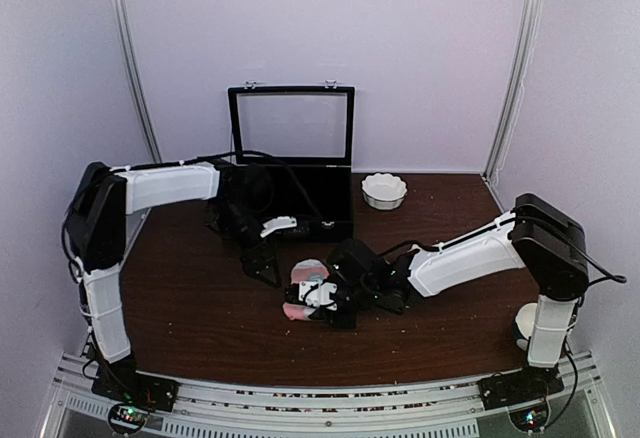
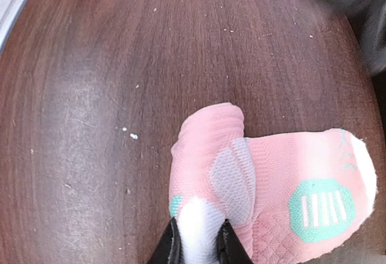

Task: Roll the socks
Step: Roll the sock at the center of the board.

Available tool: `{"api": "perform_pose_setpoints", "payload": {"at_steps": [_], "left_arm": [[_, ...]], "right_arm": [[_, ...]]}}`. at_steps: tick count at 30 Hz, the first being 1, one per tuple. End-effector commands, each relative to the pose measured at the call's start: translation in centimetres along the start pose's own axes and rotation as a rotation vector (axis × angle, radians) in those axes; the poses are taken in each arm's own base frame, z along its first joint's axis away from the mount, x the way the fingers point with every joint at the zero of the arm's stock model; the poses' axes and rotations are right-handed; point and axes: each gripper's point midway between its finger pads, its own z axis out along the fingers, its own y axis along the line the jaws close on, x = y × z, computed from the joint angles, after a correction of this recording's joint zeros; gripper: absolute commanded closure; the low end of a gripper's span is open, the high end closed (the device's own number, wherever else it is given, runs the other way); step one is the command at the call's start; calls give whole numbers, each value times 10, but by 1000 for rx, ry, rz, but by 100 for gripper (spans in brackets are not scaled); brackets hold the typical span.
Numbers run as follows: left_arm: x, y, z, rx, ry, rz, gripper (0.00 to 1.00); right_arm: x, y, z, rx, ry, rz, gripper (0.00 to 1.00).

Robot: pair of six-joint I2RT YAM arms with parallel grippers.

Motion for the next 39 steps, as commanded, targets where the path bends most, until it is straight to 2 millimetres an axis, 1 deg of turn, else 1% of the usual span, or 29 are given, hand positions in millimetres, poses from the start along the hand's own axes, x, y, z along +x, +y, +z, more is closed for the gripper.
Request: {"api": "perform_pose_setpoints", "payload": {"at_steps": [1, 2, 3, 4, 5, 6, 7, 8, 9, 10, 11, 13, 15, 18, 19, 21, 23, 26, 29, 32, 33, 35, 37, 39], "left_arm": [[-29, 24, -89, -469, -122, 38, 2], [-29, 27, -98, -515, -150, 22, 2], [-21, 42, -103, -601, -147, -44, 2], [-4, 60, -103, -696, -93, -97, 2], [11, 66, -90, -670, -29, -97, 4], [19, 59, -74, -544, -7, -94, 16], [25, 57, -66, -476, -1, -120, 31], [28, 58, -62, -490, 7, -109, 44], [28, 56, -58, -560, 21, -50, 49], [25, 54, -58, -632, 10, 18, 48], [25, 47, -54, -659, 2, 71, 45], [18, 26, -47, -610, -54, 142, 42], [20, 10, -32, -519, -103, 185, 39], [20, -8, -11, -411, -162, 264, 36], [17, -11, -5, -389, -162, 272, 36], [13, -22, 5, -324, -158, 308, 35], [8, -32, 14, -293, -152, 364, 35], [3, -41, 27, -266, -128, 443, 35], [-1, -41, 41, -268, -92, 514, 35], [-13, -35, 49, -292, -70, 552, 37], [-19, -34, 49, -297, -77, 560, 37], [-23, -34, 52, -300, -79, 583, 37], [-22, -31, 57, -306, -59, 601, 38], [-19, -28, 63, -303, -34, 606, 41]], "right_arm": [[61, 47, 8, -187, 173, 193, 100], [61, 45, 8, -190, 168, 216, 100], [60, 44, 7, -195, 164, 236, 100], [60, 44, 7, -197, 163, 256, 100], [59, 40, 7, -189, 166, 285, 100], [58, 38, 7, -190, 171, 311, 100], [56, 37, 6, -201, 173, 339, 100], [55, 38, 6, -220, 172, 364, 100], [54, 40, 6, -237, 169, 390, 100], [52, 41, 6, -252, 163, 416, 100], [49, 42, 6, -278, 154, 450, 100], [47, 44, 6, -338, 147, 536, 100], [50, 45, 9, -412, 152, 642, 100], [63, 41, 16, -462, 200, 778, 100], [67, 39, 17, -475, 212, 812, 100], [77, 35, 19, -475, 231, 875, 100], [83, 33, 20, -482, 231, 921, 100], [91, 31, 20, -491, 226, 982, 100], [103, 34, 22, -494, 256, 1011, 100], [114, 38, 25, -494, 300, 1016, 100], [115, 39, 26, -495, 304, 1018, 100], [115, 40, 26, -495, 303, 1018, 100], [116, 39, 25, -496, 302, 1021, 100], [116, 38, 26, -495, 302, 1024, 100]]}}
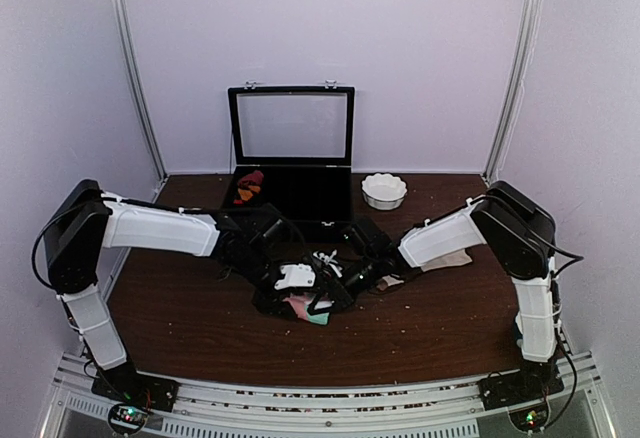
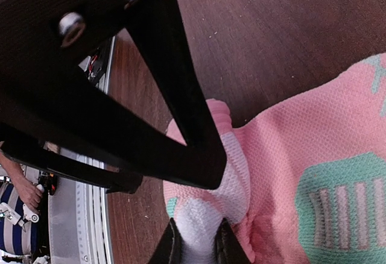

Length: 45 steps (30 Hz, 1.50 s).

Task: Roll the socks
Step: Roll the sock at the center of the board.

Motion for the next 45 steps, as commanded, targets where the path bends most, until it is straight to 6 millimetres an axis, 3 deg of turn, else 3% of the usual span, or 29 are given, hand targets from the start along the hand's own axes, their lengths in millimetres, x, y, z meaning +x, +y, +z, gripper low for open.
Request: {"api": "perform_pose_setpoints", "payload": {"at_steps": [1, 6, 13, 16, 20, 24, 27, 29, 30, 31, 40, 45], "left_arm": [[-7, 12, 9, -33, 11, 77, 45], [6, 10, 22, 17, 81, 54, 70], [23, 7, 37, 68, 165, -4, 74], [31, 3, 43, 114, 202, -54, 84], [36, 2, 46, 181, 206, -158, 87], [43, -1, 48, 216, 222, -220, 87], [46, 1, 51, 213, 238, -245, 90], [48, 0, 52, 220, 250, -262, 90], [48, 0, 52, 226, 255, -270, 90], [49, 0, 52, 227, 258, -276, 90], [49, -3, 54, 268, 249, -324, 91], [49, -2, 53, 292, 235, -359, 91]], "right_arm": [[107, -54, 9, 183, 259, 306, 100], [102, -53, 9, 170, 238, 308, 100], [85, -45, 6, 147, 187, 274, 99], [73, -37, -1, 153, 138, 228, 77], [70, -30, -12, 185, 80, 175, 69], [79, -27, -19, 211, 74, 174, 45], [87, -27, -21, 221, 80, 183, 40], [93, -27, -22, 227, 93, 197, 25], [96, -27, -23, 232, 99, 201, 3], [98, -27, -25, 243, 101, 205, 0], [111, -33, -57, 422, 49, 219, 0], [107, -37, -89, 590, -41, 182, 0]]}}
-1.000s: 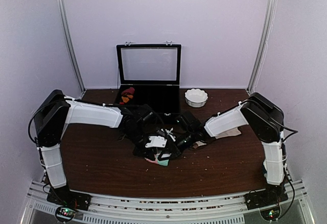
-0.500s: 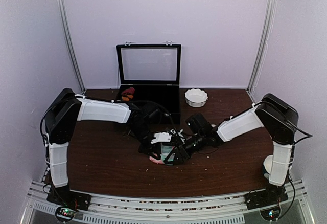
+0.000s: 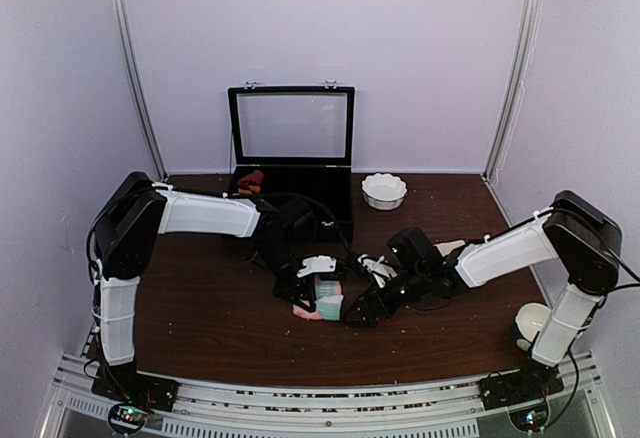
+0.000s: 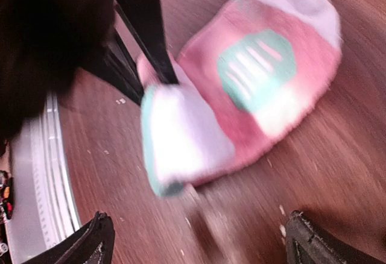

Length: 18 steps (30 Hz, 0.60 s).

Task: Roll the socks
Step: Roll the sock at the center of the board.

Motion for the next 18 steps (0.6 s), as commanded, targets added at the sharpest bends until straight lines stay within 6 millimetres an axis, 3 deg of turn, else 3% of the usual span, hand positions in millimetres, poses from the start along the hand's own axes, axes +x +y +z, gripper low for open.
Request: {"api": "perform_pose_setpoints", "payload": {"at_steps": [1, 5, 7, 9, 11, 13, 16, 17, 18], "left_arm": [[59, 1, 23, 50, 179, -157, 91], [60, 3, 20, 101, 154, -219, 91], [59, 6, 19, 119, 141, -247, 91], [58, 8, 17, 140, 125, -277, 91], [56, 10, 17, 166, 109, -305, 91], [54, 12, 16, 174, 101, -316, 91], [51, 13, 15, 198, 94, -332, 91], [49, 13, 15, 209, 91, -339, 91], [50, 13, 16, 219, 94, -349, 91]], "right_arm": [[48, -44, -25, 302, 79, 97, 0], [2, -43, -71, 465, -179, 49, 0], [-20, -27, -98, 439, -346, 22, 0], [-32, -19, -120, 395, -513, 48, 0], [-37, -30, -140, 418, -644, 157, 0], [-43, -17, -142, 315, -700, 130, 0], [-49, 22, -130, 132, -679, -70, 0], [-52, 26, -121, 140, -629, -142, 0], [-37, 22, -101, 209, -482, -183, 0]]}}
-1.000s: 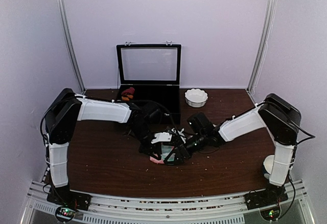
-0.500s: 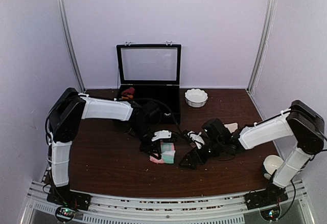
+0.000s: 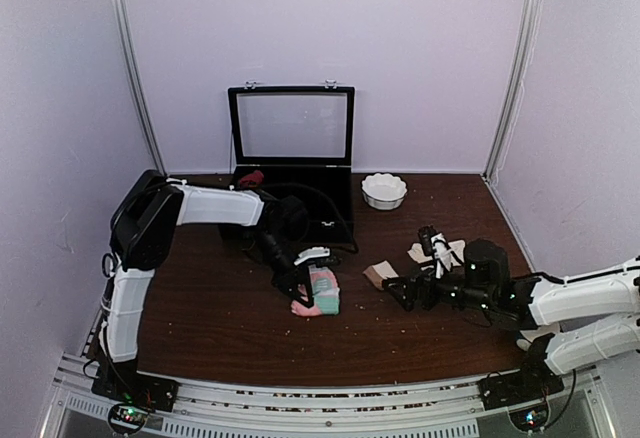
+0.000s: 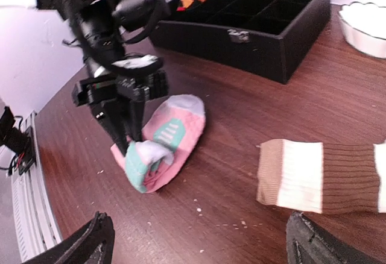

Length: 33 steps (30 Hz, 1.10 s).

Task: Roll the socks
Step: Roll the sock at the center of the board.

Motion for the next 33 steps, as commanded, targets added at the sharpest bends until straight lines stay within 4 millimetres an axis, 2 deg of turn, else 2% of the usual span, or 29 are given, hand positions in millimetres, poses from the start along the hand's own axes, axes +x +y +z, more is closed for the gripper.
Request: {"api": "perform_pose_setpoints", "payload": {"at_steps": [1, 2, 4, 6, 10, 14, 16, 19, 24, 28, 33], "left_arm": [[43, 17, 16, 11, 149, -143, 90], [43, 17, 16, 18, 150, -150, 91], [46, 17, 18, 26, 154, -158, 90], [47, 16, 19, 42, 157, -165, 90], [51, 10, 22, 93, 167, -186, 90], [51, 6, 27, 151, 164, -204, 89], [51, 5, 27, 159, 167, -202, 89], [53, 4, 28, 166, 173, -197, 89], [56, 4, 29, 172, 183, -197, 88], [55, 4, 29, 175, 181, -195, 88], [54, 5, 28, 174, 175, -195, 87]], "right_arm": [[6, 39, 21, -61, 124, -321, 0], [12, 40, 25, -15, 165, -429, 2], [18, 43, 29, 41, 191, -583, 14], [25, 52, 32, 23, 202, -692, 26], [54, 78, 40, -74, 255, -923, 31], [73, 94, 61, -131, 326, -1074, 39], [77, 98, 73, -145, 344, -1113, 42], [73, 107, 91, -155, 334, -1163, 43], [67, 102, 116, -150, 341, -1196, 45], [71, 95, 127, -164, 372, -1191, 47], [87, 90, 132, -187, 427, -1182, 53]]}}
